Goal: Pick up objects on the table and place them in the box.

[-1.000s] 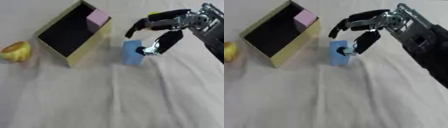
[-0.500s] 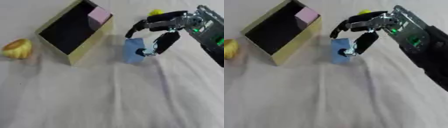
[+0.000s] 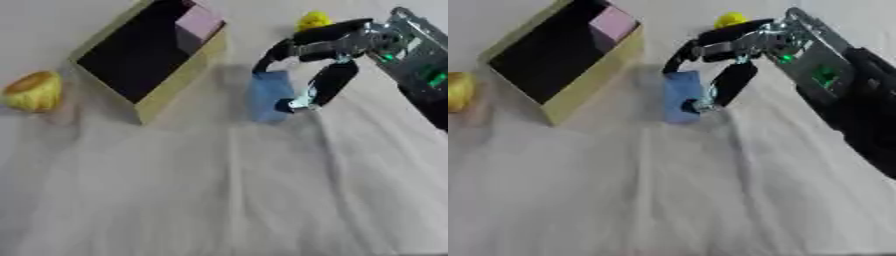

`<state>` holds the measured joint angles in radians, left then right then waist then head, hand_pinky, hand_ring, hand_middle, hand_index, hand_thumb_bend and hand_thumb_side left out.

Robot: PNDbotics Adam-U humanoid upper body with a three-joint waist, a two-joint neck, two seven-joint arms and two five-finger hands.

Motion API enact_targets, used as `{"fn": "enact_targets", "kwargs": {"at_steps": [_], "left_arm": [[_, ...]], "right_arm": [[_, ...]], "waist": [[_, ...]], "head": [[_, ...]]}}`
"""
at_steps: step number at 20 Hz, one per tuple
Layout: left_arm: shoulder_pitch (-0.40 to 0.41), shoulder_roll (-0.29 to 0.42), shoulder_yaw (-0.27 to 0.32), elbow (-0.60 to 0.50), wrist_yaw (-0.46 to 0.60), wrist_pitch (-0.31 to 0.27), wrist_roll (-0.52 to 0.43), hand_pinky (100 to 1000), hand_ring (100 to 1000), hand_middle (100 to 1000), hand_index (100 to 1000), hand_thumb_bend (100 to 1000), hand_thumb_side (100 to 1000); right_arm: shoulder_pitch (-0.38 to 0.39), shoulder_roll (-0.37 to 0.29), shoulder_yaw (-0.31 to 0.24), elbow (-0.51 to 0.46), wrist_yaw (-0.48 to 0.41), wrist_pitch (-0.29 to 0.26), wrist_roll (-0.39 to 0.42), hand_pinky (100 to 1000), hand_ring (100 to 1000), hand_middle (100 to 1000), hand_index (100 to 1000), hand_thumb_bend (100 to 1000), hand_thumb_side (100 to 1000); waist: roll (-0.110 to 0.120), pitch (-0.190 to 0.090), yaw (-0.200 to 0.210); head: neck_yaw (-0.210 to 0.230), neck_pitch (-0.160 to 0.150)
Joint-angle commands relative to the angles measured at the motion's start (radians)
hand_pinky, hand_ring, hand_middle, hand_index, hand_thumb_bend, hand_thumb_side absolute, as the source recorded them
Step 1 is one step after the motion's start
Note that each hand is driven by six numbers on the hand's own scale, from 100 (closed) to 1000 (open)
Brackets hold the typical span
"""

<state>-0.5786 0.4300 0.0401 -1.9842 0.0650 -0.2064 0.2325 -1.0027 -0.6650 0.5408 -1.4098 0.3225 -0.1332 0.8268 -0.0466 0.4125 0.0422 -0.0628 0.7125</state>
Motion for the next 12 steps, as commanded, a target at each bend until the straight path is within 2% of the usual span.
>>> {"fn": "enact_targets", "kwargs": {"at_steps": [1, 12], "left_arm": [[-0.016, 0.009, 0.001, -0.016, 0.003, -0.001, -0.006, 643, 656, 647, 797, 136, 590], [-0.021, 0.009, -0.003, -0.016, 0.006, 0.001, -0.016, 643, 665, 646, 794, 125, 599]], "right_arm": [[-0.011, -0.009, -0.015, 0.016, 0.016, -0.009, 0.001, 976, 1000, 873, 943, 264, 491], [0.055, -0.067, -0.035, -0.056, -0.024, 0.011, -0.009, 976, 1000, 821, 946, 216, 523]], "waist": [[0.002, -0.019, 0.002], [0.001, -0.007, 0.005]], "head": [[0.003, 0.004], [0.001, -0.002]]}}
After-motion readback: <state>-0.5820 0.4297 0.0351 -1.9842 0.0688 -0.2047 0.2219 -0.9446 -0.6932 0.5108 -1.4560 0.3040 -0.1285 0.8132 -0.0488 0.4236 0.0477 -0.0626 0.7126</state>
